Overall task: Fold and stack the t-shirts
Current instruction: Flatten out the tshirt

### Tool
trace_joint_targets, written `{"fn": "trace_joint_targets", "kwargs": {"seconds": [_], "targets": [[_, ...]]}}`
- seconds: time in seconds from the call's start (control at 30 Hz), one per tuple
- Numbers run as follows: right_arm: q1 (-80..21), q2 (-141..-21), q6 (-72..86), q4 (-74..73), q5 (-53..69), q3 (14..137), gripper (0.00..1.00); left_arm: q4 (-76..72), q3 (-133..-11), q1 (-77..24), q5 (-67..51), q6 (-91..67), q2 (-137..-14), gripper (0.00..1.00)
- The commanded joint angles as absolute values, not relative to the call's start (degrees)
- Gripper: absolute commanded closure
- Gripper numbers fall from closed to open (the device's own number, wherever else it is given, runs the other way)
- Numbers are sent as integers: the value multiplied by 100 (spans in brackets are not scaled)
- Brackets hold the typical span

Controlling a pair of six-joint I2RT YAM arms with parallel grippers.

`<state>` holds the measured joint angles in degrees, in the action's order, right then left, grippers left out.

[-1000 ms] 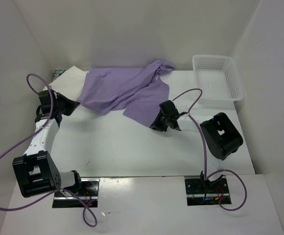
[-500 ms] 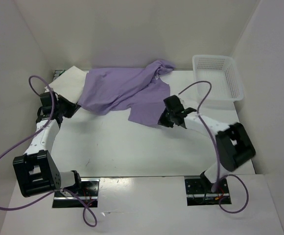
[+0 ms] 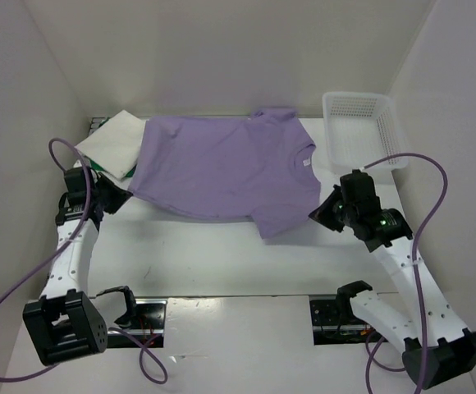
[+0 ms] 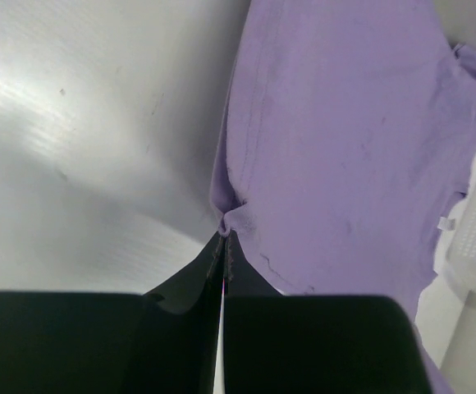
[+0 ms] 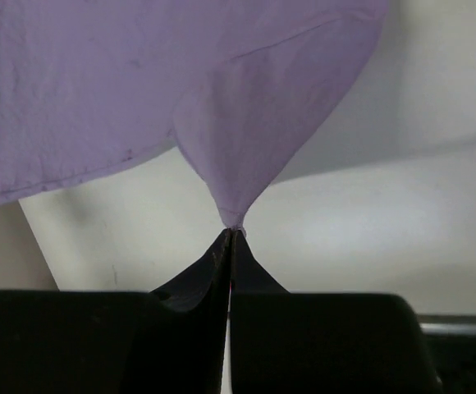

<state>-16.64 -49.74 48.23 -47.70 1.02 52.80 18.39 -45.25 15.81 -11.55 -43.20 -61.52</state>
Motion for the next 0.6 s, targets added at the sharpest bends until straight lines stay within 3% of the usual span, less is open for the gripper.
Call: {"fn": "trace_joint_targets", "kwargs": {"seconds": [0.0,0.23,0.57], "targets": [[-1564,-4624,4825,-5993,229,5361,100,2513,-4474,1573,-1002,-3921,-5784,100],[-1564,-4228,4825,-7338,-9,6056,100,3558,-4799,1521,-1344,-3911,-5599,100],[-1512,-4929,4544,-6401,-220,5880,100,3086,-4746,1521,-967,-4175,-6106,100]]}}
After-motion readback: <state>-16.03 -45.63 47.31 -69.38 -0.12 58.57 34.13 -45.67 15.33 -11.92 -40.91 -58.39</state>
